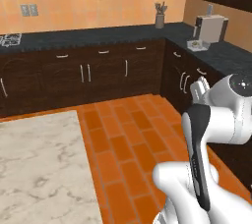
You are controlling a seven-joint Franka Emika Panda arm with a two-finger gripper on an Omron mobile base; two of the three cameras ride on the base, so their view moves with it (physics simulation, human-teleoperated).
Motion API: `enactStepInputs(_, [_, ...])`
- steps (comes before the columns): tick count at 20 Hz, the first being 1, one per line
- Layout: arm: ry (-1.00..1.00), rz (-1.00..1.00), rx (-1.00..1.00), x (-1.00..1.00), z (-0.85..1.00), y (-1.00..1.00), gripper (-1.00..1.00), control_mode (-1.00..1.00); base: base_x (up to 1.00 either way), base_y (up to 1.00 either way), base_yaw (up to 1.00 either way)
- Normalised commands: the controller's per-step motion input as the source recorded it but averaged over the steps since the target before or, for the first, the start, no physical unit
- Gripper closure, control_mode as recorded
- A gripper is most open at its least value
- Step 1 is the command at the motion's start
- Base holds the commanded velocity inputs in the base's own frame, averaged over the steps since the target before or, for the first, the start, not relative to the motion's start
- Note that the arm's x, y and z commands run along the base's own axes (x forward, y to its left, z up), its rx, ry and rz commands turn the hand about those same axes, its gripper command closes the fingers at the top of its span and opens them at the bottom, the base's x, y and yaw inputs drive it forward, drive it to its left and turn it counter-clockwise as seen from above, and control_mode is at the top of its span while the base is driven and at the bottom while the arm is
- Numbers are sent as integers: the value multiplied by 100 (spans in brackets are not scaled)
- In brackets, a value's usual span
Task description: Take the meat container that has the chicken drumstick and place it on the second highest rack of the freezer. Then take the vegetable container that has the lemon wedge and onion and place it on the highest rack of the freezer.
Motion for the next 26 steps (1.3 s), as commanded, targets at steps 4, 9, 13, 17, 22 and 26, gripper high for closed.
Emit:
enactStepInputs(4, [0, 0, 0, 0, 0, 0, -100, 100, 100, 0, -23])
enactStepInputs(9, [0, 0, 0, 0, 0, 0, -100, 100, 100, 0, -50])
enactStepInputs(13, [0, 0, 0, 0, 0, 0, -100, 100, 100, 0, -59])
enactStepInputs(17, [0, 0, 0, 0, 0, 0, -100, 100, 100, 0, -55])
enactStepInputs(22, [0, 0, 0, 0, 0, 0, -100, 100, 100, 18, -48])
enactStepInputs(26, [0, 0, 0, 0, 0, 0, -100, 100, 100, 44, -51])
